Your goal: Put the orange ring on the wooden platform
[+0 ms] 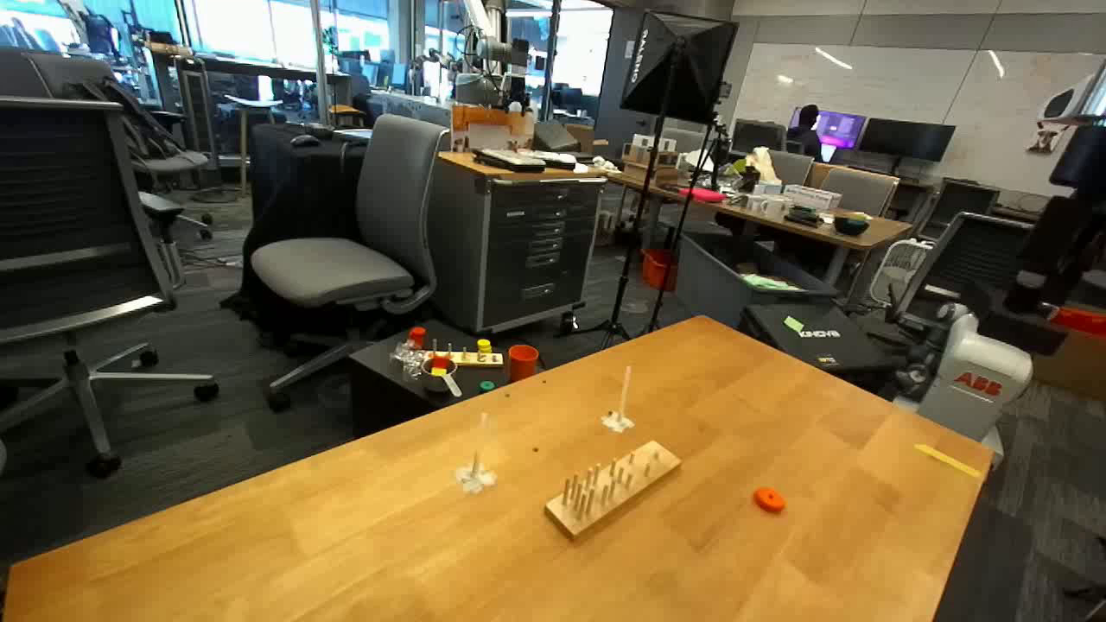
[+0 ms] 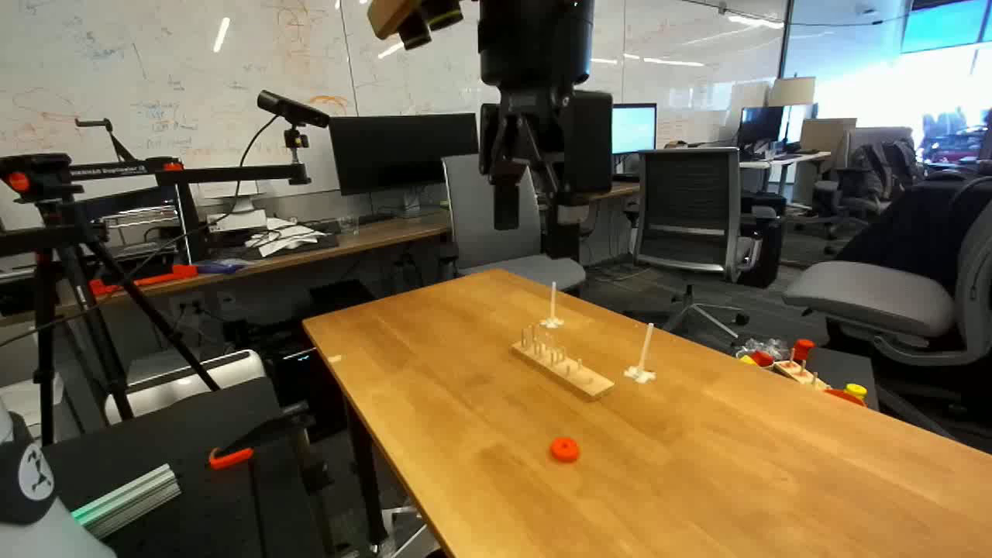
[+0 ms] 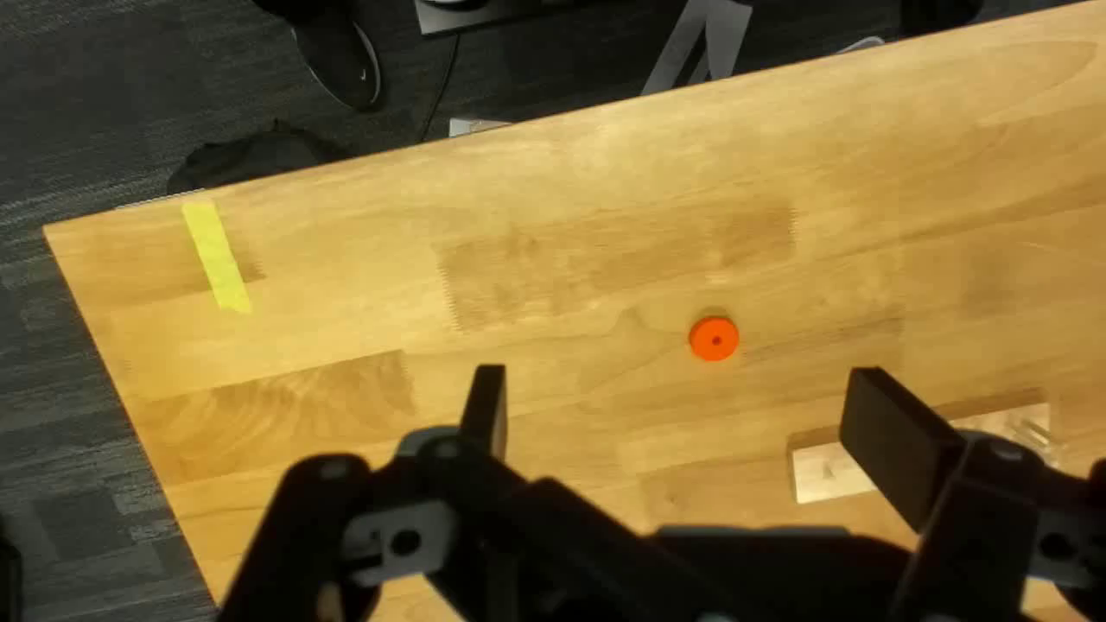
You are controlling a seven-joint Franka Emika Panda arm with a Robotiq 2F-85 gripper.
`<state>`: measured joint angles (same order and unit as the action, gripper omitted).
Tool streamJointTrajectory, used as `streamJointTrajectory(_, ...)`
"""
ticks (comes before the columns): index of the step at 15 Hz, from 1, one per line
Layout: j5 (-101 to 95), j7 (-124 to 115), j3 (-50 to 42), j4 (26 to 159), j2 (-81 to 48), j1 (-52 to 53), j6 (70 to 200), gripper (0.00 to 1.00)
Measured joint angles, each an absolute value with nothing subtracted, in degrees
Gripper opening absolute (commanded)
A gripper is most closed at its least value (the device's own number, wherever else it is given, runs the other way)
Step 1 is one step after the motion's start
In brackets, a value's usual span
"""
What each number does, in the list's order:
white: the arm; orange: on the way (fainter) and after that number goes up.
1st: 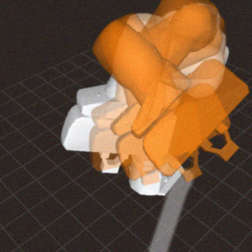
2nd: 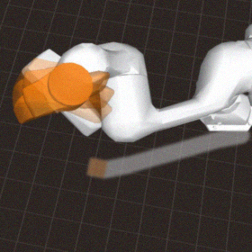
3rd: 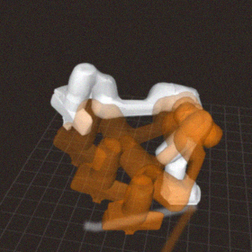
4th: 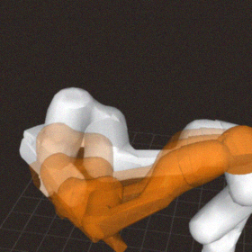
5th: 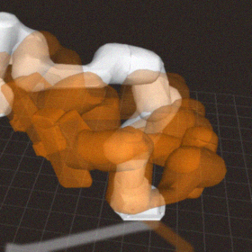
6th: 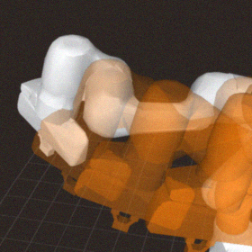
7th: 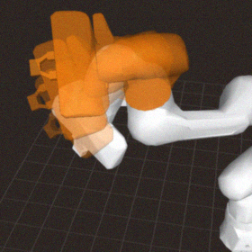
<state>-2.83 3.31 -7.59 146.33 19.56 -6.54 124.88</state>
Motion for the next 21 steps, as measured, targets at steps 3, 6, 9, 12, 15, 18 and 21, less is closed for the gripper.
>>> streamJointTrajectory(3,-2.8,3.2,-7.5,146.3,19.4,-6.5,125.0,1.00)
streamJointTrajectory(6,-3.1,1.7,-6.4,146.3,16.6,-6.5,127.8,1.00)
streamJointTrajectory(9,-4.1,-3.1,-4.3,146.0,10.1,-6.3,134.8,1.00)
streamJointTrajectory(12,-6.5,-9.6,-2.6,144.1,0.5,-5.8,141.3,1.00)
streamJointTrajectory(15,-10.1,-16.5,-2.5,139.6,-10.0,-4.3,144.1,1.00)
streamJointTrajectory(18,-10.9,-19.9,-3.1,134.0,-18.9,-2.2,144.2,1.00)
streamJointTrajectory(21,-8.2,-20.5,-3.1,129.7,-23.9,-0.6,144.2,1.00)
